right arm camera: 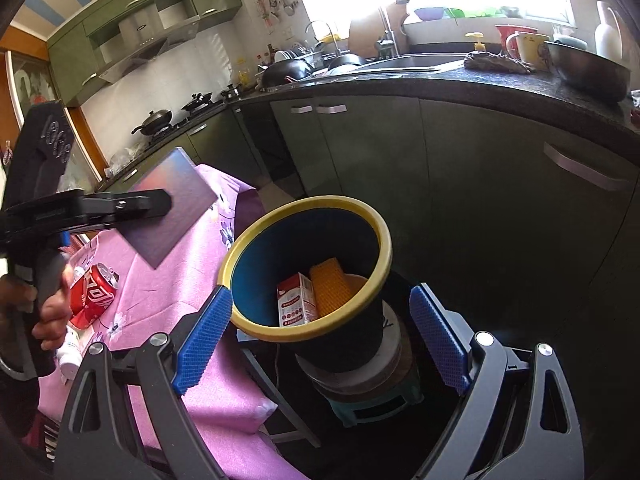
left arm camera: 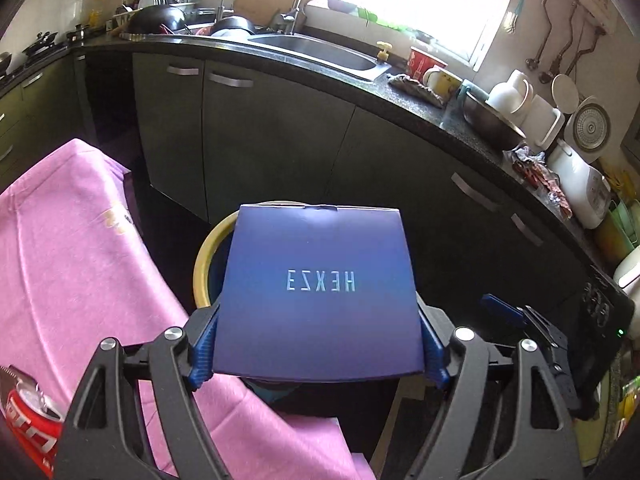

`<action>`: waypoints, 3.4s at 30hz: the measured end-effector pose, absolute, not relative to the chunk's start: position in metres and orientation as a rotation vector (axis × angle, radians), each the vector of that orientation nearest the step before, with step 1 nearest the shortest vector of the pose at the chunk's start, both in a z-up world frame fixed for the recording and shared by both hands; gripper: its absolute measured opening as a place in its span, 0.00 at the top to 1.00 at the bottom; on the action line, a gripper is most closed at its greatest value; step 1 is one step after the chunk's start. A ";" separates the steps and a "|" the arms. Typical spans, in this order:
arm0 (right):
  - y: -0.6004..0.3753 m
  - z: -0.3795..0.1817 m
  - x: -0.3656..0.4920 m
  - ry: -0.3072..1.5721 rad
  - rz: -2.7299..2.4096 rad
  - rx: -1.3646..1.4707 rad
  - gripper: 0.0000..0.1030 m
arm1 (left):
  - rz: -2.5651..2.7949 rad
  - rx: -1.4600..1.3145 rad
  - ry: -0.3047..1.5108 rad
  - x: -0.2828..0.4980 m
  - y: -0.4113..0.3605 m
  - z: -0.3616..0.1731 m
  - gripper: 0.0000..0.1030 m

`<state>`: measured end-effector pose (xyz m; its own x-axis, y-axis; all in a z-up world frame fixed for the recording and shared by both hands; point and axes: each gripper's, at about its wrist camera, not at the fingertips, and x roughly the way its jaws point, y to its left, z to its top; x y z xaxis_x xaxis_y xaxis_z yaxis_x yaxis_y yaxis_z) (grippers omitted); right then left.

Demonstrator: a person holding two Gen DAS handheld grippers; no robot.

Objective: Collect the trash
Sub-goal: 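Carry the blue box over the yellow bin and open the left gripper, then grasp the white pill bottle with the right gripper, then carry the pill bottle over the yellow bin and open the right gripper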

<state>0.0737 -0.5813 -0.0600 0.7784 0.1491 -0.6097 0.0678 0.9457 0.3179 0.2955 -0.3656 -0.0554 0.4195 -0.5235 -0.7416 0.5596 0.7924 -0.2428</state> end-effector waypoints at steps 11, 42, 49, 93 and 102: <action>-0.589 -0.063 0.069 0.687 0.033 0.348 0.12 | -0.636 0.002 0.808 0.286 -0.334 -0.019 0.11; -0.212 -0.058 0.097 0.855 0.900 -0.191 0.36 | -0.044 -0.190 0.539 0.085 0.008 0.025 0.07; -0.180 -0.077 0.106 0.903 0.885 -0.234 0.47 | -0.046 -0.230 0.548 0.081 0.024 0.017 0.07; -0.313 -0.014 0.129 0.762 0.655 0.007 0.55 | -0.079 -0.236 0.585 0.084 0.026 0.004 0.07; -0.449 -0.052 0.196 0.856 0.219 0.058 0.55 | -0.099 -0.209 0.606 0.092 0.010 0.004 0.07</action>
<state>0.1961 -0.4488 -0.0525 0.6347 0.2144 -0.7424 -0.1681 0.9760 0.1382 0.0916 0.0103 0.0040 0.8180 -0.1530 -0.5544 0.0305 0.9742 -0.2238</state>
